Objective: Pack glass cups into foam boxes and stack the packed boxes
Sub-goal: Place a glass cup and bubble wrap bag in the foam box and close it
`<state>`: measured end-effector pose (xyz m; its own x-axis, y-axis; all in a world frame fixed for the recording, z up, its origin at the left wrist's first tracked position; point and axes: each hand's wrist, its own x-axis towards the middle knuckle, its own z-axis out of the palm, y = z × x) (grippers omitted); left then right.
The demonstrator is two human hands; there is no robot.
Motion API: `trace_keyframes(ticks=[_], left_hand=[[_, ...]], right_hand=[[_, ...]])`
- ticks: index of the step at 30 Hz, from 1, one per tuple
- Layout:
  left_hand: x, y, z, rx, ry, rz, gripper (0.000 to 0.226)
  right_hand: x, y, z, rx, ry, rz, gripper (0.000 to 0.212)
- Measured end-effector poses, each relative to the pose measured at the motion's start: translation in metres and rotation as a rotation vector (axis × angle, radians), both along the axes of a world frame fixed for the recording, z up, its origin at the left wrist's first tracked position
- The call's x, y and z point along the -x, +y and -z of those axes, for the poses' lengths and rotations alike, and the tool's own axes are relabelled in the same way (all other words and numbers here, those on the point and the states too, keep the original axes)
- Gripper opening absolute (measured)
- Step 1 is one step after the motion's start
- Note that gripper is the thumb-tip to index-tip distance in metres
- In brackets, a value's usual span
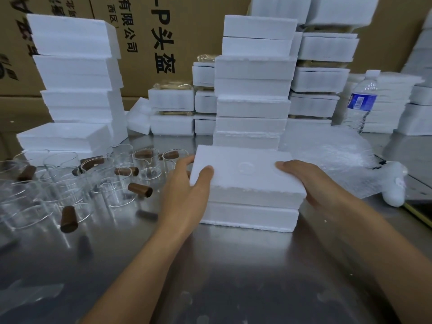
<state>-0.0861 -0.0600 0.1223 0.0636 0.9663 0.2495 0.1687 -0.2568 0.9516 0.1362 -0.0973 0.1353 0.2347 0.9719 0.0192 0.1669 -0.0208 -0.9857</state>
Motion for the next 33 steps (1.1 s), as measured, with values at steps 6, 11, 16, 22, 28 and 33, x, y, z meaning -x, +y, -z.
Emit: trace_keyframes(ticks=[6,11,16,22,28,33], left_hand=[[-0.001,0.007,0.0,0.098,-0.153,0.104,0.012],[-0.002,0.012,0.007,0.121,-0.093,0.097,0.011],[-0.003,0.016,0.01,0.158,-0.132,0.06,0.016],[-0.004,0.019,0.01,0.23,-0.144,0.072,0.017],[-0.002,0.018,0.009,0.291,-0.185,0.089,0.025],[-0.001,0.02,0.011,0.343,-0.252,0.052,0.009]], right_hand=[[-0.001,0.001,0.002,0.045,-0.022,0.029,0.04],[-0.001,-0.001,0.003,0.103,-0.027,0.022,0.053],[-0.003,0.001,0.004,0.165,-0.017,0.009,0.052],[-0.002,0.002,0.003,0.187,-0.038,0.042,0.055],[-0.003,0.003,0.002,0.18,-0.079,0.052,0.047],[-0.001,0.002,0.003,0.191,-0.072,0.031,0.034]])
